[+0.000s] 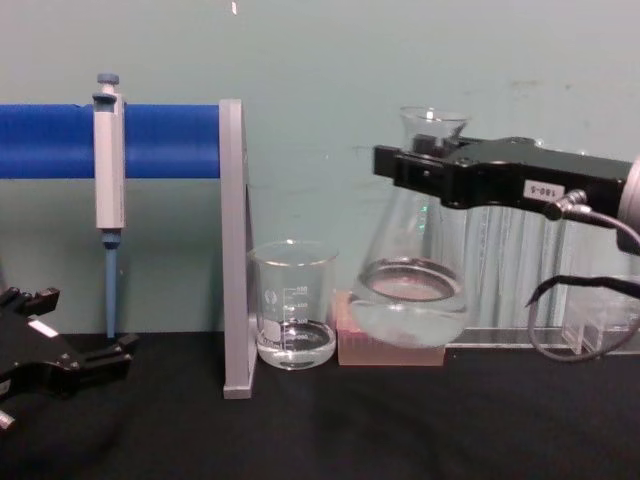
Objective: Grasp the erlenmeyer flask with one hand, shake it three times, then place it back.
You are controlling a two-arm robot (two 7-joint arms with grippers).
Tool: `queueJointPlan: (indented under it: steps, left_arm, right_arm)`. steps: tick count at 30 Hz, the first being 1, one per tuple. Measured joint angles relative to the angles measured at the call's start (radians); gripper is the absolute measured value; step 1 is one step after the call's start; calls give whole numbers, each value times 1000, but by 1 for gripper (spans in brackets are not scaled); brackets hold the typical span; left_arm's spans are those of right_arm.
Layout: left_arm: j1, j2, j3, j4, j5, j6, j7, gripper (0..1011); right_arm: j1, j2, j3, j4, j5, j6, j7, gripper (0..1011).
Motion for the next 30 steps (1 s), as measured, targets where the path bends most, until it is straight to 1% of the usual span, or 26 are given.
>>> queueJointPlan:
  steps: [1,2,5,6,7,8,14,21,30]
  left_arm:
    - [0,0,0,0,0,0,0,1001]
    - [0,0,0,0,0,0,0,1001]
    - [0,0,0,0,0,0,0,1001]
    - [0,0,0,0,0,0,0,1001]
    - [0,0,0,0,0,0,0,1001]
    - [0,0,0,0,0,0,0,1001]
    - [0,0,0,0,0,0,0,1001]
    - [0,0,0,0,0,0,0,1001]
    - [0,0,0,0,0,0,0,1001]
  right_arm:
    - [-3,-3,4,0,-5,2,-13,449]
    - [-9,-12,15,1,-19,7,-47,449]
    - [-18,-25,30,4,-36,16,-97,449]
    - [-23,-34,39,5,-47,21,-128,449]
    - [-25,-39,45,6,-53,24,-142,449]
    - [-29,-47,55,9,-64,29,-170,449]
    - [-41,-76,87,19,-101,45,-256,449]
    - [-49,-103,114,28,-132,61,-313,449]
    - [-57,-120,134,28,-155,73,-323,449]
